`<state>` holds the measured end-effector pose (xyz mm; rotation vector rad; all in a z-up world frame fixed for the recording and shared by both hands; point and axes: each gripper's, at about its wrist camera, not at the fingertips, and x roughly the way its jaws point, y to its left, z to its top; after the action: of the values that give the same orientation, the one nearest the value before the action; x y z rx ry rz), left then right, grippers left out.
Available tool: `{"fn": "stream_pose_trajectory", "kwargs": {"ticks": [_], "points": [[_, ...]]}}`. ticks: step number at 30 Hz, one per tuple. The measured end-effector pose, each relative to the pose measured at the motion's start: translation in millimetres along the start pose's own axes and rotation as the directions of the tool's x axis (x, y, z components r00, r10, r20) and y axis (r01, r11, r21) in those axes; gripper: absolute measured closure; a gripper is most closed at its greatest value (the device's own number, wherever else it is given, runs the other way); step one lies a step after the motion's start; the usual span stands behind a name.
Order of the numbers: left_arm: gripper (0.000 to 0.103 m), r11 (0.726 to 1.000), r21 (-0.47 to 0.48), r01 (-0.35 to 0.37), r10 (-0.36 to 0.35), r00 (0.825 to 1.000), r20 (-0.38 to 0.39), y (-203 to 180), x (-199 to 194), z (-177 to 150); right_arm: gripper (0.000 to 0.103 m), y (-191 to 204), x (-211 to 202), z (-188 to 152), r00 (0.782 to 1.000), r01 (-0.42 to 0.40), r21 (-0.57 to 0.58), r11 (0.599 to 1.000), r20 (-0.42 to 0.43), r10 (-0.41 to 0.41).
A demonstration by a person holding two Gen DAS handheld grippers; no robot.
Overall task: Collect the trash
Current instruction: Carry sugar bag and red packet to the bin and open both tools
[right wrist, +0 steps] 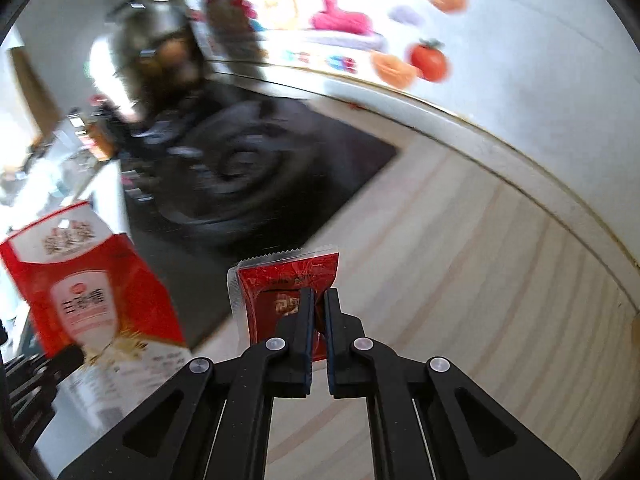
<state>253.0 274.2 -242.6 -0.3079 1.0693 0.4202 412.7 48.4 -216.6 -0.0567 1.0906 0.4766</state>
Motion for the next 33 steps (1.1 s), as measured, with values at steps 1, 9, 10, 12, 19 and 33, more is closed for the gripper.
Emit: {"fn": "stream_pose_trajectory", "kwargs": {"ticks": [1,9,10,12,19,33], "points": [[0.095,1.0,-0.016,-0.02,0.02,1.0,-0.001,24.1,-7.6,-8.4,0.098,17.4,-5.5,-6.0,1.0,-0.028,-0.015,0.999,-0.005,0.028],[0.095,0.944,-0.266,-0.197,0.148,0.97,-0.192,220.4,22.2,-100.3,0.098,199.9,42.1,-91.9,0.952,-0.266,-0.182,0.947,-0.202,0.228],[0.095,0.926,-0.311,-0.215,0.143,0.961,-0.238,254.6,43.1,-120.2,0.098,224.5,63.9,-106.8,0.94,-0.286,-0.2,0.937,-0.246,0.234],[0.095,0.898,-0.369,-0.24,0.129,0.945,-0.301,302.2,83.5,-151.1,0.098,267.1,107.7,-137.4,0.924,-0.303,-0.234,0.924,-0.31,0.224],[0.094,0.815,-0.509,-0.277,0.011,0.886,-0.464,433.1,281.7,-250.0,0.098,368.8,317.4,-249.4,0.865,-0.301,-0.268,0.915,-0.482,0.143],[0.07,0.795,-0.558,-0.238,-0.13,0.831,-0.54,507.2,513.8,-343.9,0.098,437.3,610.1,-421.0,0.771,-0.299,-0.356,0.885,-0.637,0.004]]}}
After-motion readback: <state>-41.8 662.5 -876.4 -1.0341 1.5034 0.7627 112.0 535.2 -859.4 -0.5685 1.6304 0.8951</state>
